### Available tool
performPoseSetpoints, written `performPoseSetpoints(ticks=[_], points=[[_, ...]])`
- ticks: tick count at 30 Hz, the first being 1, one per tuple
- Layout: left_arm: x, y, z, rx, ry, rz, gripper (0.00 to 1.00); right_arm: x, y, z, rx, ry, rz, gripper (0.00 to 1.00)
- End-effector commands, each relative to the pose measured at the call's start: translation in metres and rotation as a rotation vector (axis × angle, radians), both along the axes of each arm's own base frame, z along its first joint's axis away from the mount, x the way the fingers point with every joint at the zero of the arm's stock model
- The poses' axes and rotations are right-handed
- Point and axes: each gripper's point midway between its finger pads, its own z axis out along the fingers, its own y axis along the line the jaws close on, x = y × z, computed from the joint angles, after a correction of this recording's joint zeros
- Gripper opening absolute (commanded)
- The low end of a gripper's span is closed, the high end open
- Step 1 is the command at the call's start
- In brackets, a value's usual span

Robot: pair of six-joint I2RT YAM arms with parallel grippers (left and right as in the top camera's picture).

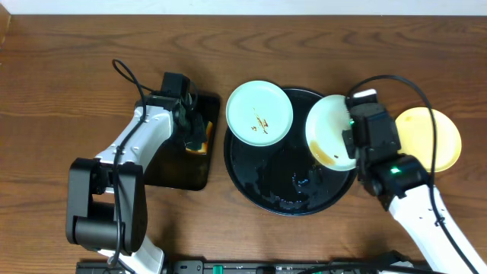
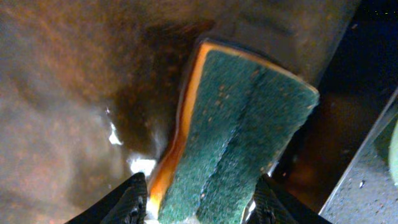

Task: Clean dirty plates on tray and stack at the side
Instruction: 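Lift and tilt the mint-green plate with the right gripper, then lower it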

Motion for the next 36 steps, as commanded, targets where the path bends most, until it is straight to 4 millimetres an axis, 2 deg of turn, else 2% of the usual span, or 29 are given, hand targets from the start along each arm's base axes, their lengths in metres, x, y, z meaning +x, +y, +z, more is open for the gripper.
performPoseSetpoints(ticks=[1, 6, 11, 14, 17, 18, 26, 32, 36], points=[[0.003, 0.005, 0.002, 0.017, -0.022, 0.005, 0.56, 0.001, -0.001, 0.027, -0.16, -0.071, -0.001, 0.01], [0.003, 0.005, 0.001, 0.016, -0.022, 0.006, 0.54, -0.002, 0.021, 0.031, -0.201, -0.083, 0.075, 0.01], [0.003, 0.005, 0.001, 0.016, -0.021, 0.006, 0.51, -0.009, 0.018, 0.023, -0.071, -0.094, -0.032, 0.01], [0.003, 0.002, 0.001, 0.006, -0.019, 0.003, 0.52, -0.017, 0.025, 0.005, 0.042, -0.041, -0.062, 0.01], [0.003, -0.001, 0.001, -0.013, -0.018, -0.003, 0.53, -0.03, 0.039, -0.021, 0.174, 0.07, -0.078, 0.01], [0.002, -0.001, 0.001, -0.013, -0.017, -0.003, 0.56, -0.034, 0.04, -0.028, 0.197, 0.097, -0.094, 0.01], [0.003, -0.002, -0.001, -0.012, -0.012, -0.003, 0.61, -0.058, 0.04, -0.077, 0.288, 0.267, -0.301, 0.01], [0.001, -0.001, -0.008, -0.009, 0.005, -0.01, 0.61, -0.068, 0.049, -0.102, 0.328, 0.371, -0.347, 0.01], [0.001, -0.008, -0.007, -0.046, 0.006, -0.017, 0.51, -0.076, 0.06, -0.118, 0.352, 0.464, -0.338, 0.01]])
